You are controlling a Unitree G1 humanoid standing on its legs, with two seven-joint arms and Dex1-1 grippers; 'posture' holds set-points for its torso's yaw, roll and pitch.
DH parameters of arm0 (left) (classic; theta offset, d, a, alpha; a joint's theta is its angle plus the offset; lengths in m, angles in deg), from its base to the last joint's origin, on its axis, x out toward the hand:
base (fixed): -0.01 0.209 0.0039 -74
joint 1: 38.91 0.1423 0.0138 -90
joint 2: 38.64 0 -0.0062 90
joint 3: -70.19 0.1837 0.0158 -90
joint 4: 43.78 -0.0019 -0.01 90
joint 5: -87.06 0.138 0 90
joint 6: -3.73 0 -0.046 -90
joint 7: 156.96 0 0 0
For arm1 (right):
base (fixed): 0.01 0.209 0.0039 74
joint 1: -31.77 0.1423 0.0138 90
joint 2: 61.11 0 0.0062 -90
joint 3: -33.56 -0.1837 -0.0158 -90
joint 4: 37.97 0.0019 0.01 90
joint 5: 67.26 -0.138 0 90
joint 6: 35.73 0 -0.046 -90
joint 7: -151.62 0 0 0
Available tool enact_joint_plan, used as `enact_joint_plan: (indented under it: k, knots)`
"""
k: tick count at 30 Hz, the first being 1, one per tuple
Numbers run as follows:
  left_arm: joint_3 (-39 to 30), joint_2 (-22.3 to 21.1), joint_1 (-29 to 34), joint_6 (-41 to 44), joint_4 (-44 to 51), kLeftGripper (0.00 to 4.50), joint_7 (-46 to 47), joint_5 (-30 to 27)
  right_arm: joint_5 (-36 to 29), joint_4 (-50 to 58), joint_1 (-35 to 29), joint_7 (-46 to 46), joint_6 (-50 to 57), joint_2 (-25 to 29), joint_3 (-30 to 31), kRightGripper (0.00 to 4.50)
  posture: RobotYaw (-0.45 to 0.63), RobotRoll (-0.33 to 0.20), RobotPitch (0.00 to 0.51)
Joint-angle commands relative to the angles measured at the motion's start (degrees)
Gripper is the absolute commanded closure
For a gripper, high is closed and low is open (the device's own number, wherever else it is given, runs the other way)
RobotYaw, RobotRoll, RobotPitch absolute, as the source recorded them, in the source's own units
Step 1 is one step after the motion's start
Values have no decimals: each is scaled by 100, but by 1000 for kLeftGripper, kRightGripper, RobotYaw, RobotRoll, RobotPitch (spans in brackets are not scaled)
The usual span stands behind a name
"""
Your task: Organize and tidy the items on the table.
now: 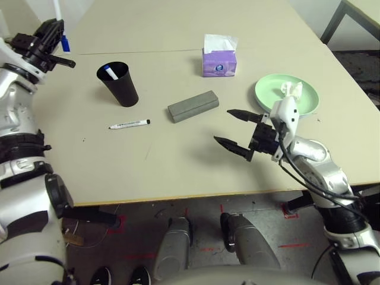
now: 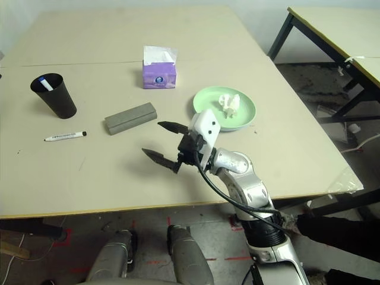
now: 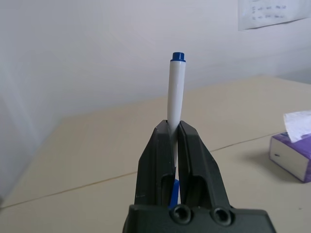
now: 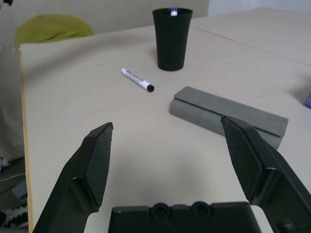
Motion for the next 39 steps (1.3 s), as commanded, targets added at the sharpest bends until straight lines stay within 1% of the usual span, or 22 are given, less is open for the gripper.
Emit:
enact_joint_plan:
  k: [1, 5, 11, 20, 28, 36, 37, 39]
  knots:
    - [65, 104, -181, -359, -457, 4489, 64, 127, -40, 209, -115, 15, 153, 96, -21, 0, -112, 0, 205]
    - [112, 244, -299, -591, -839, 4489, 104, 201, -75, 349, -180, -34, 284, 184, -83, 0, -126, 0, 210]
    - [168, 326, -340, -799, -1228, 4489, 167, 253, -168, 576, -269, -138, 495, 233, -145, 0, -137, 0, 217]
    - [219, 547, -222, -894, -1383, 4489, 262, 244, -290, 692, -145, -263, 711, 222, -235, 0, -151, 0, 225]
    - [239, 636, -54, -860, -1304, 4489, 276, 231, -325, 734, -128, -302, 758, 205, -225, 0, -152, 0, 225]
    - [187, 798, 650, -680, -562, 4489, 371, 105, -330, 683, -99, -311, 713, 207, -262, 0, -157, 0, 219]
    - [171, 807, 745, -635, -417, 3805, 383, 79, -331, 679, -102, -304, 706, 209, -260, 0, -156, 0, 219]
    - [128, 801, 872, -534, -187, 3274, 427, 28, -333, 659, -94, -269, 695, 214, -246, 0, -149, 0, 219]
